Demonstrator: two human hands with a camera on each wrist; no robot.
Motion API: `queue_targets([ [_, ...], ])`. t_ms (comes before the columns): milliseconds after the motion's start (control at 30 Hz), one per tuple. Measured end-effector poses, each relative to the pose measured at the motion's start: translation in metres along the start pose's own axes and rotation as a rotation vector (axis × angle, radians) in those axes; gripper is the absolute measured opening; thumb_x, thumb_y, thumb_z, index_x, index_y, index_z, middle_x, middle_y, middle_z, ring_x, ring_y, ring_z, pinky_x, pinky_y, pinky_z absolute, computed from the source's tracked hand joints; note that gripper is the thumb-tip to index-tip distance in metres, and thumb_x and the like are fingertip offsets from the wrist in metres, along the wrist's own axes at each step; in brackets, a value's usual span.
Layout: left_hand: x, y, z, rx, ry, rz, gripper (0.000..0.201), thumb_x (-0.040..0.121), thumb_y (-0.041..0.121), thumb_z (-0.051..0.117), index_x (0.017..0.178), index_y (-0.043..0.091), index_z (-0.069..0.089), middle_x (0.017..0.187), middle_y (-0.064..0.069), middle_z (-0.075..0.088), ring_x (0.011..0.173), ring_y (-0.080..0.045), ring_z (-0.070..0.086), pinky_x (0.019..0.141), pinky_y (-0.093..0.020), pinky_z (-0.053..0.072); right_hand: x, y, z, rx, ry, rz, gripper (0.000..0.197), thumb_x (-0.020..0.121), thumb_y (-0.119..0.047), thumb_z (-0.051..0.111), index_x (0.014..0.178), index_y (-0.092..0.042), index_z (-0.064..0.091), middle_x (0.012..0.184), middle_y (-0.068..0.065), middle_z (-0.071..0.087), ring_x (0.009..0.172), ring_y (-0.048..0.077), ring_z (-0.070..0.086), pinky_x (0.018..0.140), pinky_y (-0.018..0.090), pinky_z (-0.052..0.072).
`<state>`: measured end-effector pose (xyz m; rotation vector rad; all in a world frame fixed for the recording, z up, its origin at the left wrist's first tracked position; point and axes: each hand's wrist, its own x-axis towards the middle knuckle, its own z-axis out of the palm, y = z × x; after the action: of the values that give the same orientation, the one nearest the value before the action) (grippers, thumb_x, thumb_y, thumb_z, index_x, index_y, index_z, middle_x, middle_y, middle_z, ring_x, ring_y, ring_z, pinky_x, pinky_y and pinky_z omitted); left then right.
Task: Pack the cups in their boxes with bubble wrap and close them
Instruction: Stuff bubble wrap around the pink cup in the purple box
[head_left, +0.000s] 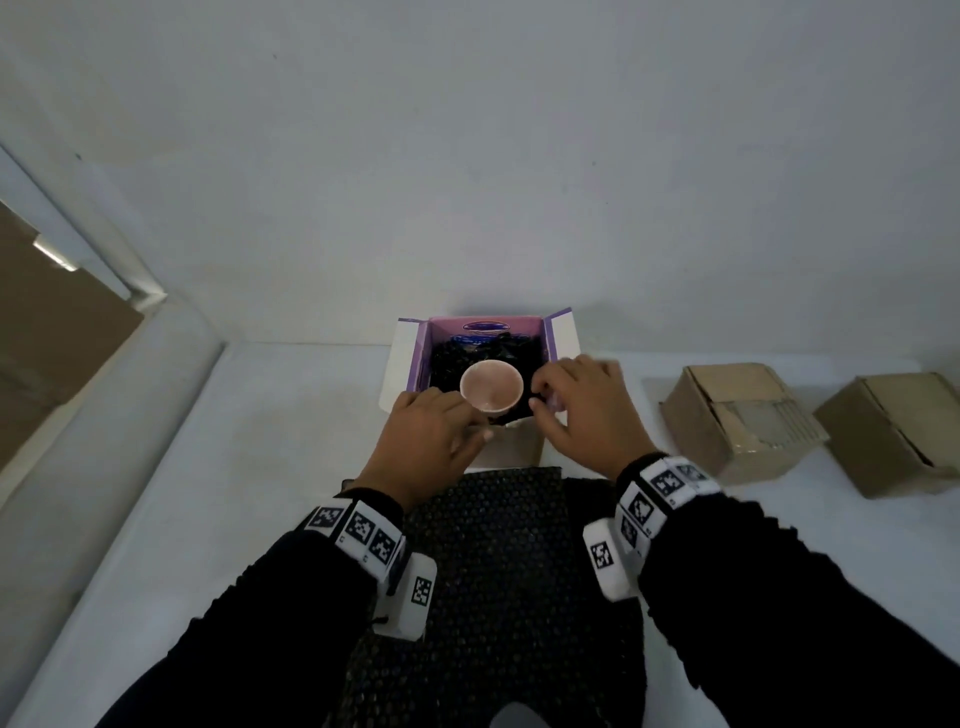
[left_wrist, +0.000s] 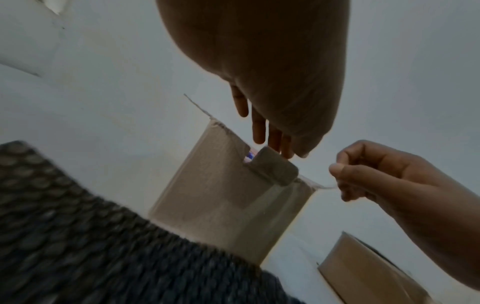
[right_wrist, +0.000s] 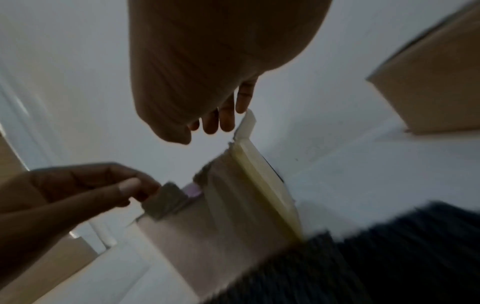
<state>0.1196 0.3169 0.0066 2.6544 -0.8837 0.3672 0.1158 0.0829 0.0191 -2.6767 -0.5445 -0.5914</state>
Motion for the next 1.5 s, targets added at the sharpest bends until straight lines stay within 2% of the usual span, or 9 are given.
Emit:
queue_targets([
  [133, -0.035, 0.021, 0.005, -0.037, 0.089, 0.03, 0.013, 0.089, 0.035, 0.056, 0.094, 0.026, 0.065, 0.096, 0.01, 0.062, 0.09, -0.016, 0.055, 0.075, -0.034, 0.039, -0.06, -0.021, 0.011, 0.098, -0.066, 0.156, 0.02, 0.088, -0.04, 0.052, 0.079, -0.022, 0.05, 0.073, -0.005, 0.054, 0.073, 0.021, 0.055, 0.067, 0.038, 0.041],
  [333, -0.088, 0.033, 0.027, -0.047, -0.239, -0.043, 0.023, 0.086, 0.046, 0.049, 0.097, 0.032, 0.063, 0.1, 0.011, 0.06, 0.095, -0.016, 0.056, 0.078, -0.035, 0.043, -0.127, -0.046, 0.039, -0.174, -0.744, 0.574, 0.067, 0.076, -0.075, 0.053, 0.12, -0.024, 0.052, 0.119, 0.0, 0.06, 0.119, 0.026, 0.05, 0.101, 0.046, 0.032],
  [467, -0.104, 0.037, 0.021, -0.056, -0.377, -0.08, 0.044, 0.084, 0.05, 0.045, 0.123, 0.031, 0.054, 0.124, 0.007, 0.053, 0.111, -0.019, 0.051, 0.087, -0.039, 0.046, -0.131, -0.057, 0.04, -0.11, -0.585, 0.5, 0.016, 0.087, -0.036, 0.062, 0.102, -0.031, 0.061, 0.108, -0.004, 0.064, 0.11, 0.023, 0.052, 0.094, 0.041, 0.033],
  [667, -0.088, 0.041, -0.006, 0.096, -0.238, 0.062, 0.099, 0.068, 0.042, 0.071, 0.151, 0.032, 0.019, 0.159, 0.004, 0.02, 0.145, -0.023, 0.017, 0.115, -0.044, 0.018, -0.107, -0.076, 0.011, 0.429, -0.43, 0.274, 0.011, 0.095, -0.018, 0.053, 0.098, -0.027, 0.048, 0.087, -0.002, 0.065, 0.079, 0.021, 0.06, 0.075, 0.041, 0.05],
  [867, -0.058, 0.036, -0.033, 0.015, -0.165, 0.119, 0.038, 0.084, 0.054, 0.052, 0.097, 0.019, 0.06, 0.102, -0.006, 0.068, 0.104, -0.028, 0.061, 0.095, -0.043, 0.042, -0.084, -0.087, -0.022, 0.639, -0.183, 0.341, 0.02, 0.096, -0.039, 0.054, 0.106, -0.024, 0.047, 0.08, -0.002, 0.063, 0.07, 0.017, 0.06, 0.07, 0.037, 0.047],
  [1000, -0.046, 0.044, -0.056, -0.206, -0.149, -0.067, 0.023, 0.096, 0.034, 0.051, 0.11, 0.016, 0.046, 0.099, -0.012, 0.065, 0.09, -0.033, 0.06, 0.07, -0.039, 0.044, -0.077, -0.07, -0.036, 0.587, -0.531, 0.406, 0.055, 0.065, -0.054, 0.083, 0.105, -0.021, 0.063, 0.1, -0.002, 0.071, 0.093, 0.012, 0.066, 0.086, 0.033, 0.053],
  [1133, -0.036, 0.047, -0.072, -0.191, -0.053, -0.056, 0.022, 0.1, 0.029, 0.045, 0.115, 0.014, 0.041, 0.087, -0.014, 0.067, 0.078, -0.038, 0.061, 0.063, -0.044, 0.046, -0.065, -0.059, -0.051, 0.427, -0.597, 0.436, 0.026, 0.093, -0.033, 0.063, 0.112, -0.015, 0.064, 0.114, 0.007, 0.068, 0.108, 0.025, 0.061, 0.085, 0.029, 0.043],
  [1367, -0.032, 0.049, -0.092, -0.024, -0.27, 0.057, 0.085, 0.062, 0.08, 0.064, 0.126, 0.035, 0.03, 0.088, 0.009, 0.062, 0.079, -0.012, 0.058, 0.067, -0.03, 0.043, -0.029, -0.063, -0.092, 0.458, -0.555, 0.418, 0.028, 0.098, -0.016, 0.052, 0.126, -0.017, 0.055, 0.124, 0.007, 0.061, 0.116, 0.023, 0.055, 0.092, 0.029, 0.04],
  [1500, -0.023, 0.037, -0.082, 0.149, -0.306, 0.11, 0.028, 0.087, 0.039, 0.062, 0.109, 0.021, 0.062, 0.108, 0.0, 0.059, 0.095, -0.024, 0.062, 0.068, -0.033, 0.045, -0.019, -0.067, -0.098, 0.417, -0.536, 0.366, 0.025, 0.084, -0.032, 0.072, 0.099, -0.018, 0.058, 0.101, 0.003, 0.066, 0.099, 0.024, 0.061, 0.084, 0.033, 0.045],
])
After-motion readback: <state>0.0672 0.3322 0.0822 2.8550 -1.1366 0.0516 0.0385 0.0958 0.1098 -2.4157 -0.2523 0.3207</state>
